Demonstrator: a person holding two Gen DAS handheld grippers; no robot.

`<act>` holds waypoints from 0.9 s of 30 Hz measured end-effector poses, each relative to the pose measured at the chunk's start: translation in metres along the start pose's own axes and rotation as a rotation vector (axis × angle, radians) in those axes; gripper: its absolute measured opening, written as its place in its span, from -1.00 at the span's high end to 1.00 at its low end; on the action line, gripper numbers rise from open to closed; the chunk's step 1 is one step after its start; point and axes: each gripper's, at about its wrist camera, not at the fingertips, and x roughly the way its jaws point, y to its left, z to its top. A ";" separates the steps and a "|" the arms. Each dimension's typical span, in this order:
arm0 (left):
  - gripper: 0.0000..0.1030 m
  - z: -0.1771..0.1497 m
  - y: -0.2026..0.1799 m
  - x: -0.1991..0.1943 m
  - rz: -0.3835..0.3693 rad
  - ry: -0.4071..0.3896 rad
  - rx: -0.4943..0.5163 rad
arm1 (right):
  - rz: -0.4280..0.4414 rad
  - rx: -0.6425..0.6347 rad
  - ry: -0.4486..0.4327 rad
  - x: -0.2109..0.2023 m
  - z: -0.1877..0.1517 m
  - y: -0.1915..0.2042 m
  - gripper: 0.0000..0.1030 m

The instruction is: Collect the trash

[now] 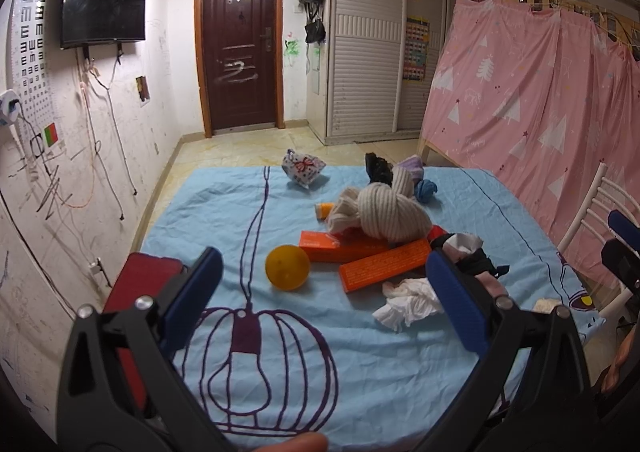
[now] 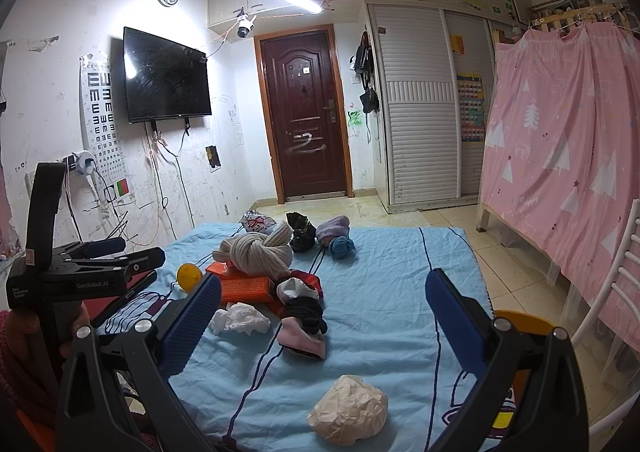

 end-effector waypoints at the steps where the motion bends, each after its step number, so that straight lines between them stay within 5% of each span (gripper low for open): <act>1: -0.90 0.000 0.000 0.000 0.001 0.000 0.000 | -0.001 -0.001 0.000 0.000 0.000 0.000 -0.84; 27: -0.90 0.000 0.000 0.000 0.001 0.000 0.001 | 0.002 -0.008 0.001 0.004 -0.003 0.006 -0.84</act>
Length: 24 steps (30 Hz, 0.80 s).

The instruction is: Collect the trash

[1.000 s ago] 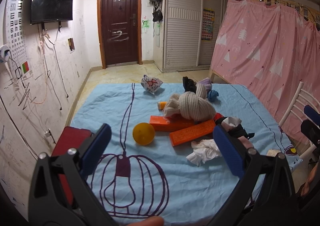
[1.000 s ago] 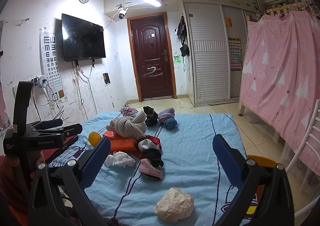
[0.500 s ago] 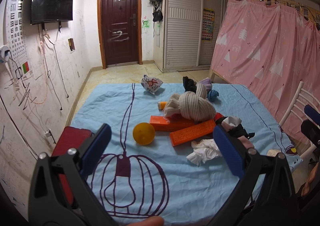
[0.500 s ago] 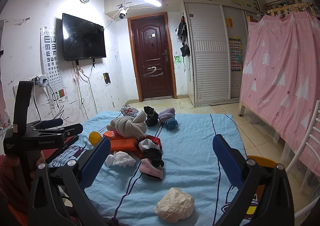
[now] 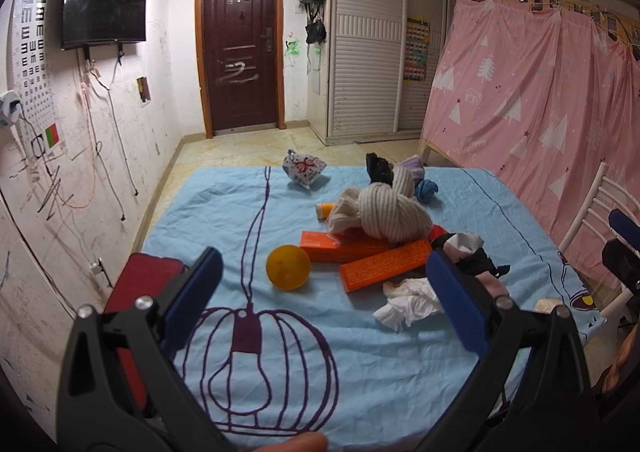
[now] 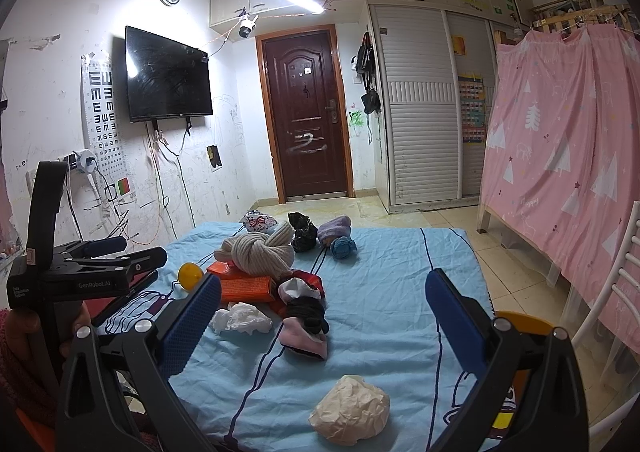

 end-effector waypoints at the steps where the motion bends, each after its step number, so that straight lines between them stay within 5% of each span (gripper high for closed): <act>1: -0.90 0.000 0.000 0.000 0.000 0.000 0.000 | 0.000 0.000 0.001 0.000 0.000 0.000 -0.84; 24: -0.90 -0.009 0.000 0.015 -0.005 0.059 0.007 | -0.019 -0.010 0.036 0.010 -0.007 -0.003 -0.84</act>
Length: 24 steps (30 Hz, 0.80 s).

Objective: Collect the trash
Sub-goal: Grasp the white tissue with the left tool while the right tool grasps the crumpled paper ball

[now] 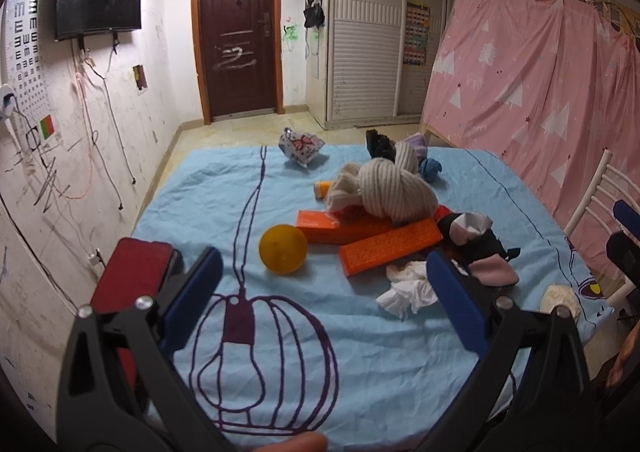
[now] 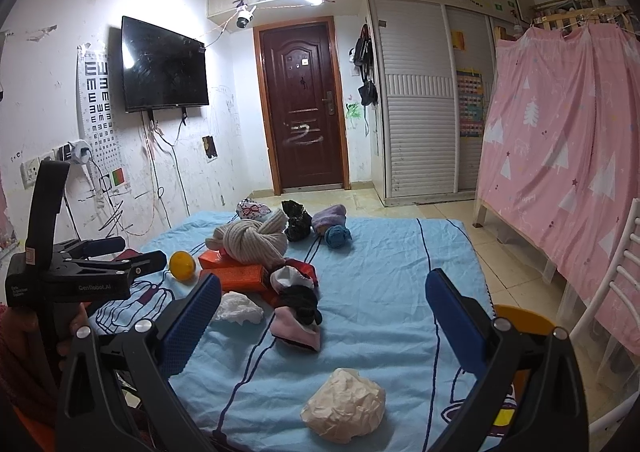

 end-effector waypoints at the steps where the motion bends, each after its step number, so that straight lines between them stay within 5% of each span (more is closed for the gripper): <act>1: -0.90 -0.001 0.000 0.002 0.000 0.006 0.000 | -0.004 0.000 0.003 0.001 -0.001 -0.001 -0.84; 16: -0.90 0.011 0.017 0.044 -0.003 0.114 0.010 | 0.035 -0.100 0.209 0.022 -0.039 -0.002 -0.84; 24: -0.89 0.003 -0.009 0.058 -0.162 0.218 0.041 | 0.059 -0.071 0.277 0.032 -0.058 -0.015 -0.84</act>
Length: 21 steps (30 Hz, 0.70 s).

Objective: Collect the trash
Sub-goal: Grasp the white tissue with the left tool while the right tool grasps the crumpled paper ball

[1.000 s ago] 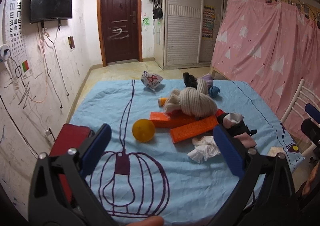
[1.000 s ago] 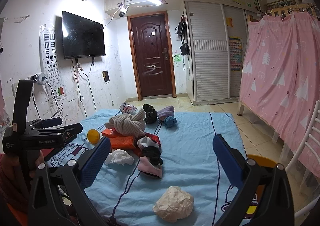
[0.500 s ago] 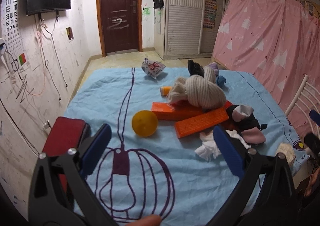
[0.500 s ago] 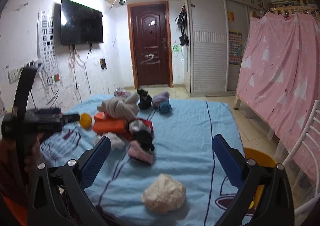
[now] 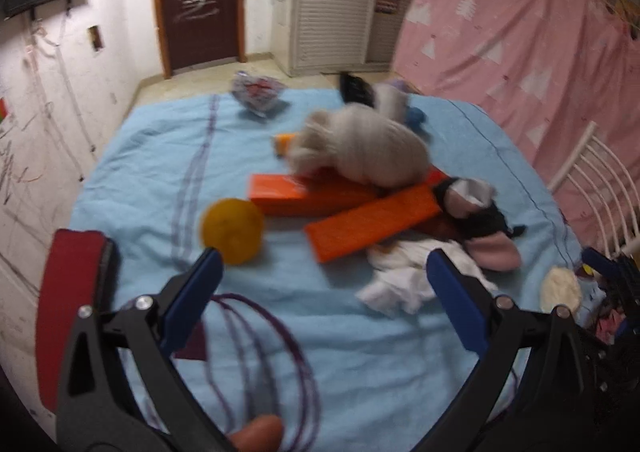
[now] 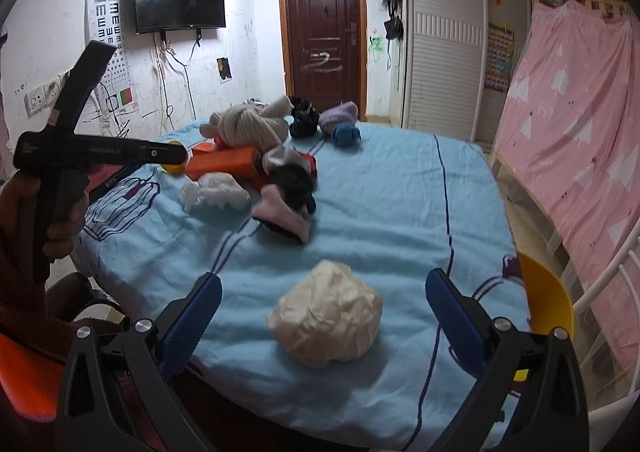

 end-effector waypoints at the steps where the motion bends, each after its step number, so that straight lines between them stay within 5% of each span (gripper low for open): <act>1: -0.88 -0.001 -0.009 0.003 -0.026 0.015 0.020 | 0.012 0.015 0.002 0.001 -0.001 -0.003 -0.84; 8: -0.33 -0.004 -0.047 0.031 -0.109 0.119 0.097 | 0.070 0.054 0.024 0.006 -0.004 -0.010 -0.80; 12: -0.02 -0.008 -0.061 0.040 -0.101 0.133 0.123 | 0.085 0.082 0.055 0.014 -0.008 -0.014 -0.10; 16: 0.39 -0.009 -0.064 0.039 -0.126 0.130 0.121 | 0.100 0.103 0.044 0.014 -0.008 -0.017 -0.05; 21: 0.51 -0.008 -0.069 0.034 -0.125 0.114 0.133 | 0.081 0.136 0.011 0.009 -0.006 -0.026 -0.03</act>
